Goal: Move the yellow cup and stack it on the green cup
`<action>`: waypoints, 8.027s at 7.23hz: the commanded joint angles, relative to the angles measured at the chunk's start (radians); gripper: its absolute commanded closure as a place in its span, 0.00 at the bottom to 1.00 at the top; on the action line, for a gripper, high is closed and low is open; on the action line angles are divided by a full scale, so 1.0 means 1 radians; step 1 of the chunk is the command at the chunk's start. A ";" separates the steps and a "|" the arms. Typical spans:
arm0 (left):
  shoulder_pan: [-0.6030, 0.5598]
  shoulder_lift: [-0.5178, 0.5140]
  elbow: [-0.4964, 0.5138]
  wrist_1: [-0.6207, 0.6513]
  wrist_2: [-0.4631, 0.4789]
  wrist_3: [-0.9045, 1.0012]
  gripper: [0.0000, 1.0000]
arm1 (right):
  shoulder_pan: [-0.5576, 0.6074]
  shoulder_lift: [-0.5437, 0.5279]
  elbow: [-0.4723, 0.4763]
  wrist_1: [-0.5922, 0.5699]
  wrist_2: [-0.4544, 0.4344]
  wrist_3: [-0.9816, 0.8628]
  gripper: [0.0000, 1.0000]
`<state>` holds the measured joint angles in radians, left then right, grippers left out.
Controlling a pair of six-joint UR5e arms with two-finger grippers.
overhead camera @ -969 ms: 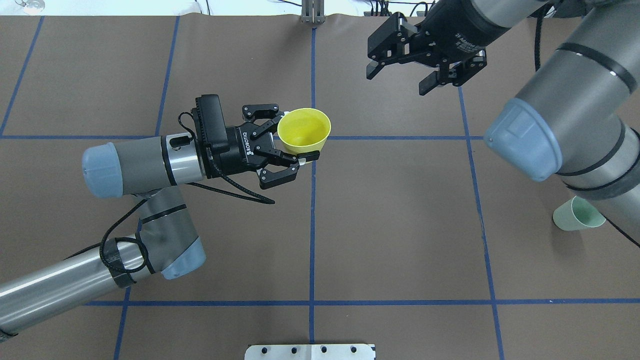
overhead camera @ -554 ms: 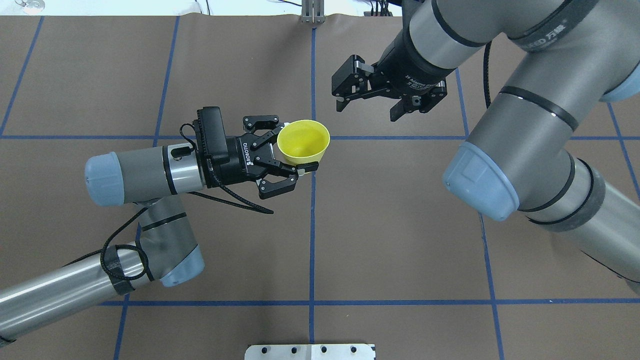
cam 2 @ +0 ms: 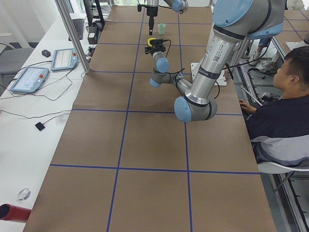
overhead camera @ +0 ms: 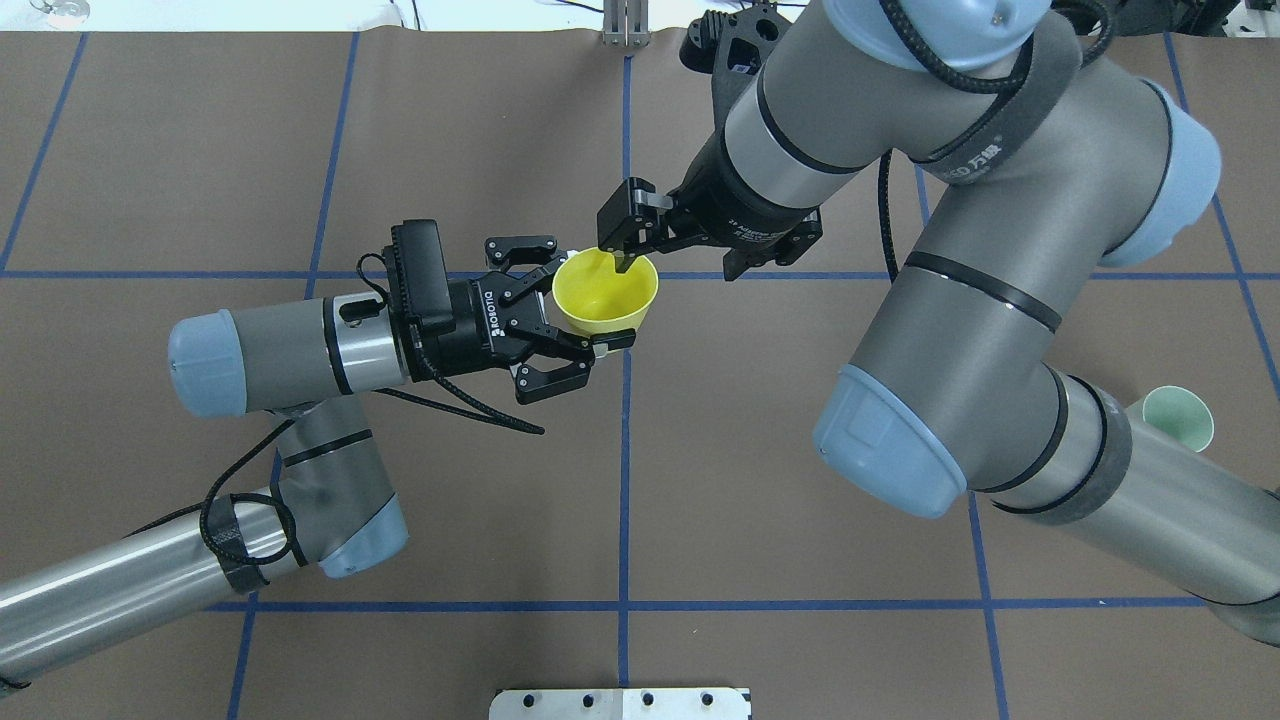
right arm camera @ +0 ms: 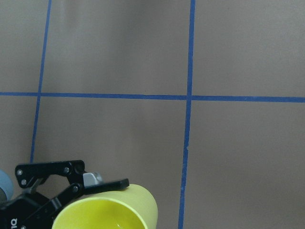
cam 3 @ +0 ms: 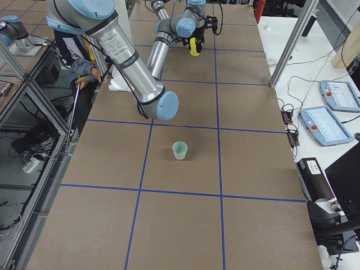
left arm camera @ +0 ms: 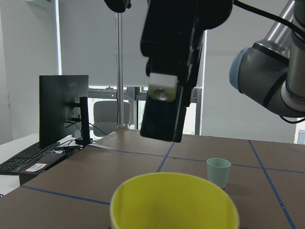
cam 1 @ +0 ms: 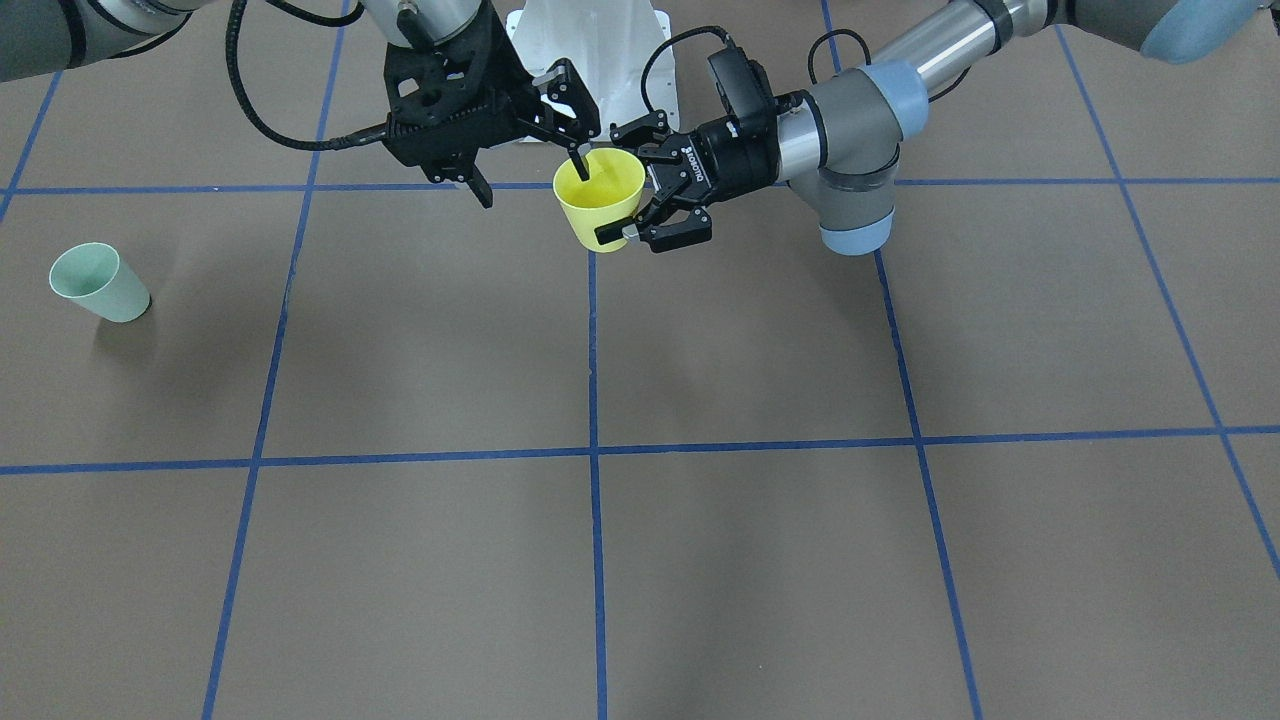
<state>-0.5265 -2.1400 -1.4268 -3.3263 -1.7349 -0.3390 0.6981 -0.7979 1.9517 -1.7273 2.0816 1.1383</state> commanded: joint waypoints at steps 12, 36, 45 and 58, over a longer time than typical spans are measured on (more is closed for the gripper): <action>0.008 -0.003 0.020 -0.019 0.006 -0.002 0.01 | -0.051 -0.009 -0.039 -0.002 -0.068 -0.002 1.00; -0.918 0.558 -0.148 1.466 -0.470 0.383 0.00 | 0.647 -0.848 0.081 0.136 0.279 -0.934 1.00; -0.972 0.641 -0.188 1.705 -0.612 0.439 0.00 | 0.583 -1.064 0.067 0.387 0.316 -0.802 1.00; -0.971 0.670 -0.210 1.703 -0.614 0.437 0.00 | 0.414 -1.084 -0.042 0.687 0.204 -0.563 1.00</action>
<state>-1.4971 -1.4711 -1.6362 -1.6230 -2.3485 0.0988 1.1202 -1.8839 1.9099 -1.0400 2.2875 0.5749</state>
